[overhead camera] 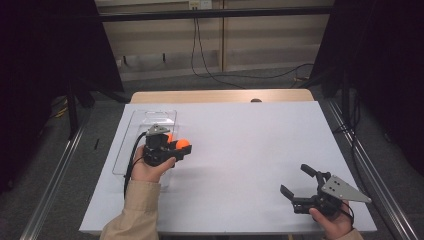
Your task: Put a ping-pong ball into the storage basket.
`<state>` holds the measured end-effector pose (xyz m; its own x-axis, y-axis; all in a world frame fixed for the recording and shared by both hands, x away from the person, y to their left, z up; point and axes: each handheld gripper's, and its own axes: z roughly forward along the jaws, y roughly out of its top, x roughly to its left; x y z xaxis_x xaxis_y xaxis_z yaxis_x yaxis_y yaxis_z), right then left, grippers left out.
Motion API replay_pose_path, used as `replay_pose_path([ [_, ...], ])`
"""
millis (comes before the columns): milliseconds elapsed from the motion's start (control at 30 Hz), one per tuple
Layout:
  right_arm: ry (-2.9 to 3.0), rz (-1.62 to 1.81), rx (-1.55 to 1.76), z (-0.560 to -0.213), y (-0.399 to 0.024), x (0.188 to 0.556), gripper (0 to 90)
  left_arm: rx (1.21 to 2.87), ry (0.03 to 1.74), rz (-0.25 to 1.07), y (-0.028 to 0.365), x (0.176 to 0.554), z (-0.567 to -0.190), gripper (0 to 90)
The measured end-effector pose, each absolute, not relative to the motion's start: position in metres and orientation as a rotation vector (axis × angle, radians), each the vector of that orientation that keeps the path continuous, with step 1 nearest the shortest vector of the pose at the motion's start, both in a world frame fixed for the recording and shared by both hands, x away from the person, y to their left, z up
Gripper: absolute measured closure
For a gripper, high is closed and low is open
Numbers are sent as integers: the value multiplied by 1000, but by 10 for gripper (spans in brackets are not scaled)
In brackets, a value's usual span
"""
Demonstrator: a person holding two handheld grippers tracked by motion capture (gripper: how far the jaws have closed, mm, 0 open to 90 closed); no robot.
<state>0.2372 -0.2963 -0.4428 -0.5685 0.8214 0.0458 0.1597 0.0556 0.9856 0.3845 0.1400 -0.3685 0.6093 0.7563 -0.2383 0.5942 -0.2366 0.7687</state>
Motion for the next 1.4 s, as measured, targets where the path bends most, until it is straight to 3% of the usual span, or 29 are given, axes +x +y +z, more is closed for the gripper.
replay_pose_path([
  [1400,1791,1555,982,-443,-296,238,24,1898,1135,249,165,388,-365,509],
])
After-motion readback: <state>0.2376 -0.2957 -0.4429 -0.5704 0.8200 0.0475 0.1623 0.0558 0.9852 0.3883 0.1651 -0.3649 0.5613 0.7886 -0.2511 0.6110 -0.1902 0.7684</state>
